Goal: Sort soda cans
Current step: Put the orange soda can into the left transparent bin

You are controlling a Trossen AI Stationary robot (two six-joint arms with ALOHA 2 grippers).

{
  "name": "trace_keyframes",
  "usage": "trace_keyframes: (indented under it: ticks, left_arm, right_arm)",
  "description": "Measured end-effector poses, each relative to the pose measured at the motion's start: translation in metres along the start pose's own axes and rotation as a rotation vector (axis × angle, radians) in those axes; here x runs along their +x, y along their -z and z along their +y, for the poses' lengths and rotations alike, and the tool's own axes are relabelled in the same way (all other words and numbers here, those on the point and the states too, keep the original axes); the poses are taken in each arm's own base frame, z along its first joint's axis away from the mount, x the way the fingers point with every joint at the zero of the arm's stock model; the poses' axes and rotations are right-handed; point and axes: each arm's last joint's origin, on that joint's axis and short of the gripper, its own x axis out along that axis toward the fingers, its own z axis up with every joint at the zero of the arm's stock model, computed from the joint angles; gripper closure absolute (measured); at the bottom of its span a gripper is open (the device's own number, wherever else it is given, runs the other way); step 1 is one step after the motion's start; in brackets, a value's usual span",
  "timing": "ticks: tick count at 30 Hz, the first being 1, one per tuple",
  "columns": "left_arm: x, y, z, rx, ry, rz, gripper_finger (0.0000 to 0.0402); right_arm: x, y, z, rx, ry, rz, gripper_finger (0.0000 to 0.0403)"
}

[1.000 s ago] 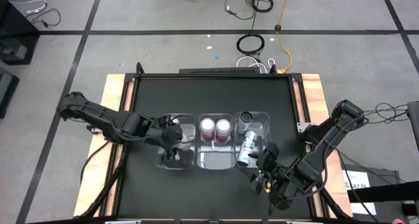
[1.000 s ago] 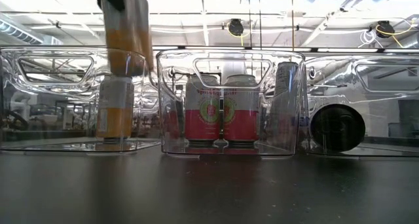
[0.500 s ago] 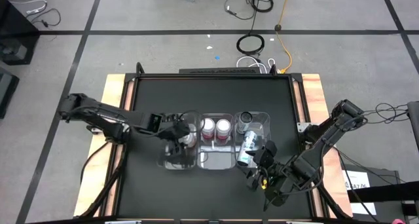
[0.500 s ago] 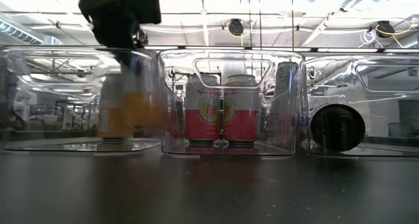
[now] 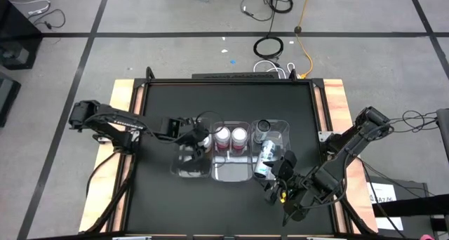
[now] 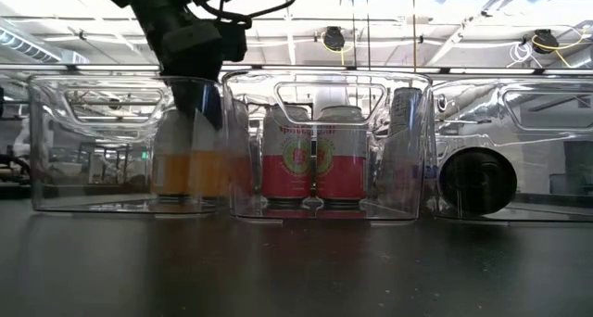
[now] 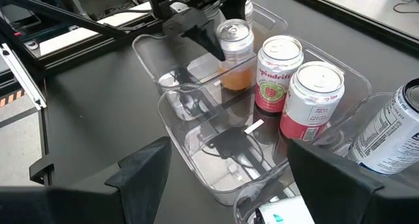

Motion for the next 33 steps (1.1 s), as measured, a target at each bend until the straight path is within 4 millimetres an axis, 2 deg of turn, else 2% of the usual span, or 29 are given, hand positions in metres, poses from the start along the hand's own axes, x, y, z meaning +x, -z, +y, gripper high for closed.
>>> trace_keyframes:
  ticks: [7, 18, 33]
  left_arm:
    - [0.001, -0.0014, 0.0057, -0.115, -0.033, -0.006, 0.0084]
    - [-0.002, -0.0054, 0.0068, -0.404, -0.094, -0.05, 0.0084]
    - [-0.004, -0.0065, 0.0105, -0.517, -0.202, -0.107, 0.0084]
  right_arm:
    - [0.0, 0.0, 0.0, -0.019, 0.0, 0.0, 0.0105]
    - [-0.0001, 0.0001, 0.0, -0.031, 0.0, 0.0, 0.0105]
    - [-0.0009, 0.0022, 0.0004, -0.068, -0.021, 0.05, 0.0105]
